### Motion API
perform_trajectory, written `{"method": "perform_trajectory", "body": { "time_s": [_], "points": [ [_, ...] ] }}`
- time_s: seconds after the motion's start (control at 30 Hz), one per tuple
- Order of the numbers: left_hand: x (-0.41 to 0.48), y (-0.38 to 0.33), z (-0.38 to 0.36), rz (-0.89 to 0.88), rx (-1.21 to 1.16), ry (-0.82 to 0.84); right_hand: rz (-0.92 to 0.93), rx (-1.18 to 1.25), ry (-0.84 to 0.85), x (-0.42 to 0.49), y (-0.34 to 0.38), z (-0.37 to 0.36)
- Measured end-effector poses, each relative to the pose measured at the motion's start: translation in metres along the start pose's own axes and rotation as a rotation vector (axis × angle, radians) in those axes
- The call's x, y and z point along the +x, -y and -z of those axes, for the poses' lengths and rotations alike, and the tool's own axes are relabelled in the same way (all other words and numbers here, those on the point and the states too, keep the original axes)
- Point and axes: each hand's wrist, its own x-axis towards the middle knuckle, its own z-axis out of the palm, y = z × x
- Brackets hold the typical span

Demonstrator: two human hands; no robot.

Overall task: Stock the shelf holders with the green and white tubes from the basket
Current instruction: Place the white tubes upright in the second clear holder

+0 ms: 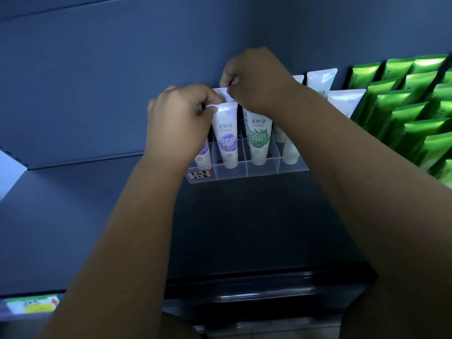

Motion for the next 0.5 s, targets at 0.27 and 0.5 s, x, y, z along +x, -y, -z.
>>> {"method": "perform_trajectory", "body": {
  "time_s": [0.27, 0.5],
  "points": [
    [-0.001, -0.003, -0.001, 0.000, -0.021, -0.018, -0.017, -0.019, -0.005, -0.003, 0.004, 0.001],
    [-0.003, -0.017, 0.005, -0.059, -0.013, -0.057, 0.048, -0.134, -0.088, -0.010, 0.014, 0.014]
  ]
}}
